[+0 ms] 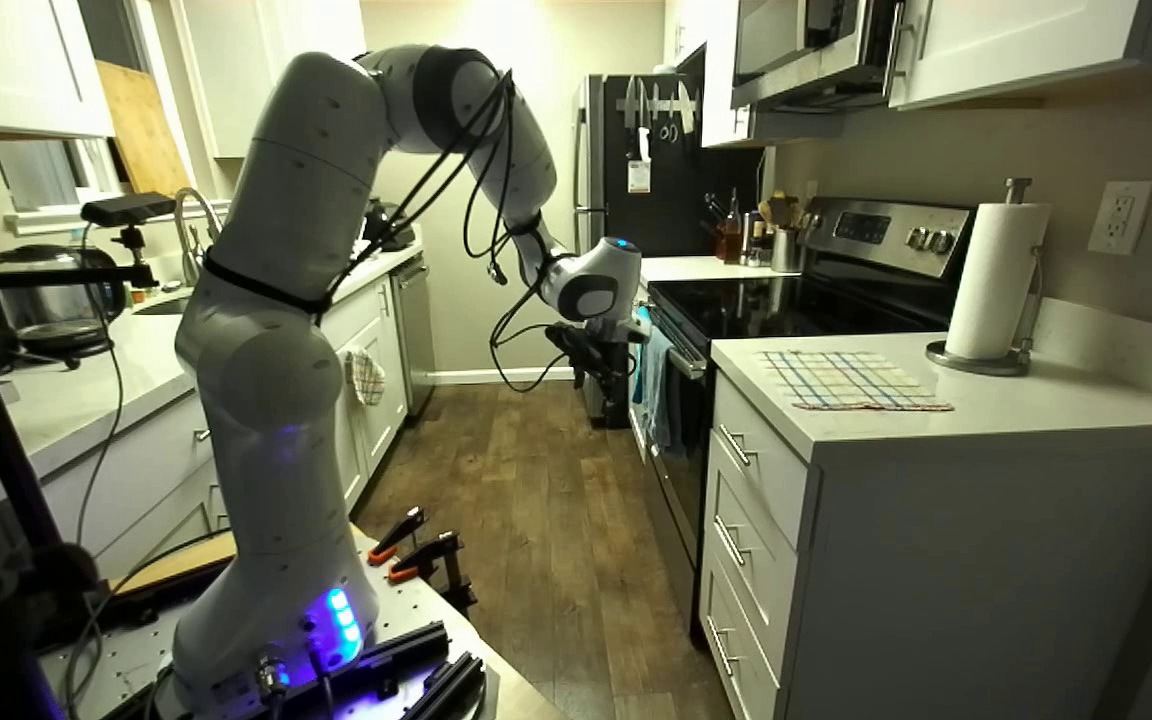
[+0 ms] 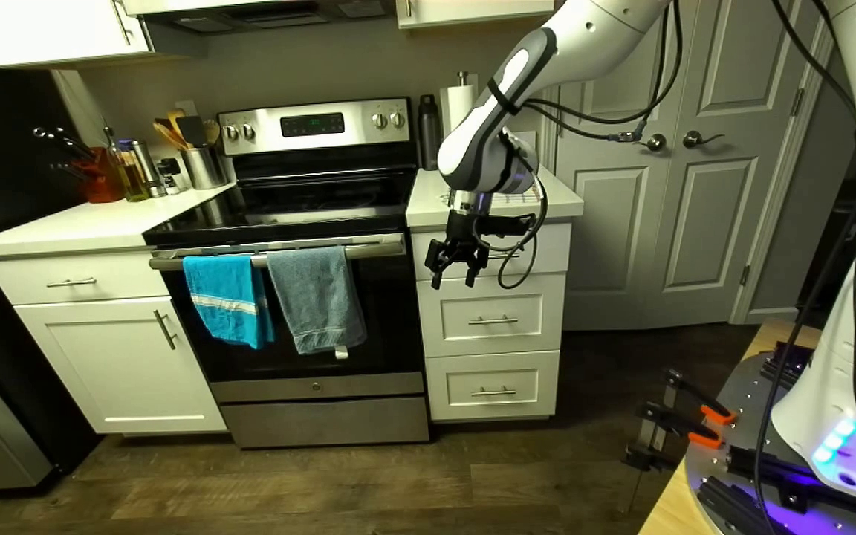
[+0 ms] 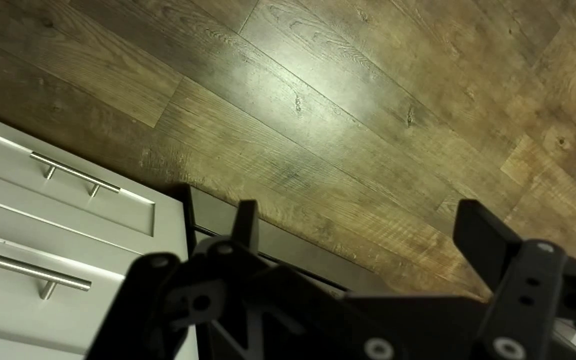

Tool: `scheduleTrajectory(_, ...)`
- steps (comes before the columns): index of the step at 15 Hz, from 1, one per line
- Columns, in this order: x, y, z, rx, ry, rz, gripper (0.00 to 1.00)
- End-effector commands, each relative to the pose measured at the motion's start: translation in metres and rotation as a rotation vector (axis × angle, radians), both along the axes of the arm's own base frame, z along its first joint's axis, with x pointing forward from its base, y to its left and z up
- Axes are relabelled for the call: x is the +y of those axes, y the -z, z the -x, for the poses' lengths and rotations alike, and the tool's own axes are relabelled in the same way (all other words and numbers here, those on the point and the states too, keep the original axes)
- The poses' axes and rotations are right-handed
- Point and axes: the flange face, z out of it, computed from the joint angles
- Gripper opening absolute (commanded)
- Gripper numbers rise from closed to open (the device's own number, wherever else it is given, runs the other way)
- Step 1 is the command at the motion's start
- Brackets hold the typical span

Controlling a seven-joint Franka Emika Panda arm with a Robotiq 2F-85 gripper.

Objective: Close the drawer

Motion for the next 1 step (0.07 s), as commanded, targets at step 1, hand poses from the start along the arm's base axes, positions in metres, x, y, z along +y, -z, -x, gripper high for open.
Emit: scheduleTrajectory(1, 0.0001, -0.0005, -0.0004, 0.001, 0.0, 0.0, 1.0)
